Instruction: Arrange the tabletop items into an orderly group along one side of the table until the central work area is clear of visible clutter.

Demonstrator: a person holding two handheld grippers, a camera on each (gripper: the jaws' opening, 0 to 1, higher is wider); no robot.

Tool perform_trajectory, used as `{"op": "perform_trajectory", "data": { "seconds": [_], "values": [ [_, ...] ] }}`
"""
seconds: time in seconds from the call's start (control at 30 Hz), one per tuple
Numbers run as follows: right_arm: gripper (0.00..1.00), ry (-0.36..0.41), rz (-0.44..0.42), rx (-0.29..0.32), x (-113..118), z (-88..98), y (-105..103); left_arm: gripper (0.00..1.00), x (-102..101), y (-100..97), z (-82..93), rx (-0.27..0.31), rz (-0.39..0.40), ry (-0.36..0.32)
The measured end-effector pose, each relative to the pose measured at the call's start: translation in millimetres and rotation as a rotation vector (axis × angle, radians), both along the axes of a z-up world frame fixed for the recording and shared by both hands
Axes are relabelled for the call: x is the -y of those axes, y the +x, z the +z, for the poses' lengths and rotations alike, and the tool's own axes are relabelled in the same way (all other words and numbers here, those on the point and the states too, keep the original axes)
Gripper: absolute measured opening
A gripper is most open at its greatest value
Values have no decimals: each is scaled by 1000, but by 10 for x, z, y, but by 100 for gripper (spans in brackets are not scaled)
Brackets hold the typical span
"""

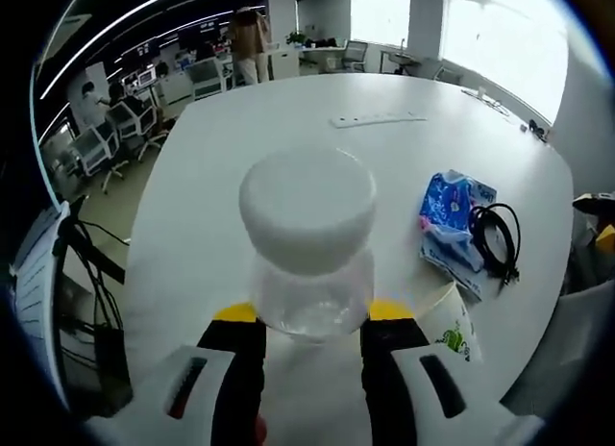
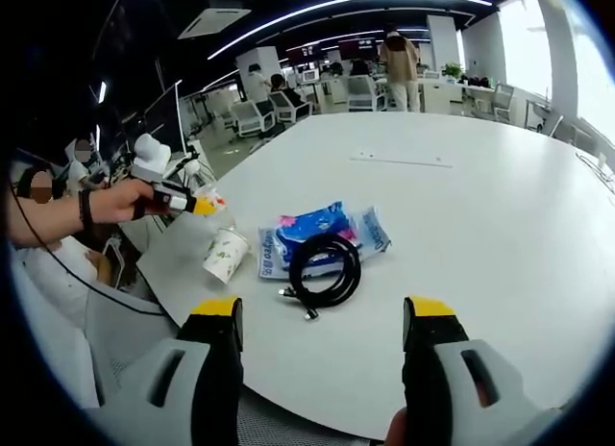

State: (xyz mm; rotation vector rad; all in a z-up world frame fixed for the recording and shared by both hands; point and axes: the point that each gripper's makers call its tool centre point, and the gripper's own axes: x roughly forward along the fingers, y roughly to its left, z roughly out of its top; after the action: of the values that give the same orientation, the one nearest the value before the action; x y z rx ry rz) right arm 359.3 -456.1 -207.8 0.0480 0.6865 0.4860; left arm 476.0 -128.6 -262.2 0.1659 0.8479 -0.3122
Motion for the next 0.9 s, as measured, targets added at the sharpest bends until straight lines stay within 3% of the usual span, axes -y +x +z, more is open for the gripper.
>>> {"op": "perform_trajectory", "data": {
  "seconds": [0.17,0.47,0.7,0.9],
  "values": [
    [67,0,3,0,-8,5,-4,46,46,-5,-19,-6,-23,-20],
    [67,-2,8,-4,-20,-2,-30,50,17,52,20,16,-45,-12],
    [67,-5,2,-2,6,22,-41,49,29,101,49,28,-79,-16],
    [67,-7,-6,0,24,26,-39,42,47,82,5,14,-102,1]
  ]
}}
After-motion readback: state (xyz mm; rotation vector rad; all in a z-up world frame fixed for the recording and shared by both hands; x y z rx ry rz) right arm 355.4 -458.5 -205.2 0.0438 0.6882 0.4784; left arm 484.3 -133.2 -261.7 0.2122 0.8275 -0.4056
